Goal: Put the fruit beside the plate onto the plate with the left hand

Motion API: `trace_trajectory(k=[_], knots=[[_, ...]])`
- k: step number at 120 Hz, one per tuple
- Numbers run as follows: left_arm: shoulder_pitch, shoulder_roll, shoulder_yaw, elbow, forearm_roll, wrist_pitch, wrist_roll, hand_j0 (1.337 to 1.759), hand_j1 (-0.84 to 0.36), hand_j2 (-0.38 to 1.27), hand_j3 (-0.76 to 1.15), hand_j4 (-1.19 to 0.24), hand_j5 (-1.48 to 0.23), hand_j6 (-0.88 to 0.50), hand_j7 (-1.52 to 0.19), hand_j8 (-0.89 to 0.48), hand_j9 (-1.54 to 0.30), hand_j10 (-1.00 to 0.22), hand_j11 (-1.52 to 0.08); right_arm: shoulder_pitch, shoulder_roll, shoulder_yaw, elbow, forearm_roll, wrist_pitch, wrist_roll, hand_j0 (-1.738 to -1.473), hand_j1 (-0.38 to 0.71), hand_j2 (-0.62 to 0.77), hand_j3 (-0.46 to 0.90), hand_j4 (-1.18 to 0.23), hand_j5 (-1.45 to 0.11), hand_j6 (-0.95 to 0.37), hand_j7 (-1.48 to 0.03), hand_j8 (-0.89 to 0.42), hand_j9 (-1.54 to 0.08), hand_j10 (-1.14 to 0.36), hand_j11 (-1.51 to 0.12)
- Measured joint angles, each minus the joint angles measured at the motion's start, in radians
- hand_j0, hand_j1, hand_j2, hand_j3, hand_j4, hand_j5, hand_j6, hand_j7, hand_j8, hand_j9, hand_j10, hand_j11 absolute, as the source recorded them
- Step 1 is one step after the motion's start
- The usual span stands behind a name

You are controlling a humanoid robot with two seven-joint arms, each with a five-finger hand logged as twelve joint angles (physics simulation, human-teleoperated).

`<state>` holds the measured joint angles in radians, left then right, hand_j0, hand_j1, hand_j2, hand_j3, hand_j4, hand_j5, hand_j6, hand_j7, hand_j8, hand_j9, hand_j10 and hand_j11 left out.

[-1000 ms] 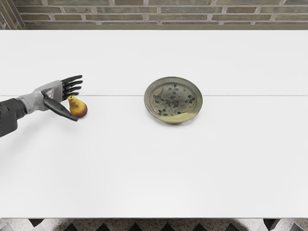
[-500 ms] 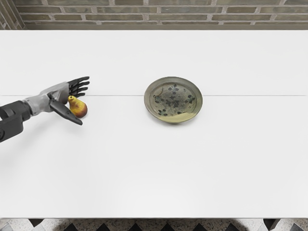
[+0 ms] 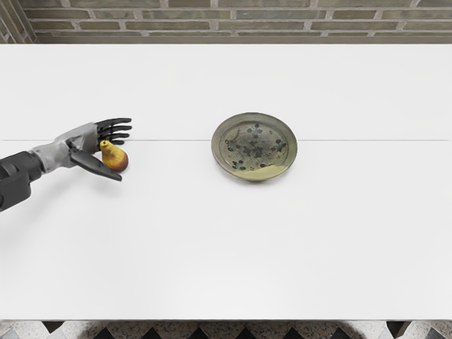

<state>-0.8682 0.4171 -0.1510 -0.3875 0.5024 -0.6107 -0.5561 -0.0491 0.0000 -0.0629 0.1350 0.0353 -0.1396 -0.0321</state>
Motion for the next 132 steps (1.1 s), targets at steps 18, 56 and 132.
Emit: trace_trajectory(k=[18, 56, 132], knots=[[0.000, 0.000, 0.001, 0.000, 0.020, 0.000, -0.039, 1.658, 0.08, 0.05, 0.00, -0.23, -0.29, -0.23, -0.29, -0.23, -0.29, -0.21, -0.27, 0.000, 0.000, 0.000, 0.000, 0.000, 0.000, 0.000, -1.658, -0.31, -0.01, 0.00, -0.03, -0.04, -0.03, -0.04, -0.03, -0.04, -0.03, -0.04], [0.011, -0.001, 0.003, -0.001, 0.053, 0.000, -0.054, 1.658, -0.01, 0.06, 0.00, -0.31, -0.39, -0.31, -0.39, -0.31, -0.39, -0.30, -0.39, 0.000, 0.000, 0.000, 0.000, 0.000, 0.000, 0.000, -1.658, -0.31, -0.01, 0.00, -0.03, -0.04, -0.03, -0.04, -0.03, -0.04, -0.03, -0.04], [0.011, -0.004, -0.001, -0.007, 0.122, -0.004, -0.057, 1.656, -0.43, 0.15, 0.00, -0.64, -0.82, -0.64, -0.82, -0.48, -0.83, -0.46, -0.66, 0.000, 0.000, 0.000, 0.000, 0.000, 0.000, 0.000, -1.658, -0.31, -0.01, 0.00, -0.03, -0.04, -0.03, -0.04, -0.03, -0.04, -0.03, -0.04]])
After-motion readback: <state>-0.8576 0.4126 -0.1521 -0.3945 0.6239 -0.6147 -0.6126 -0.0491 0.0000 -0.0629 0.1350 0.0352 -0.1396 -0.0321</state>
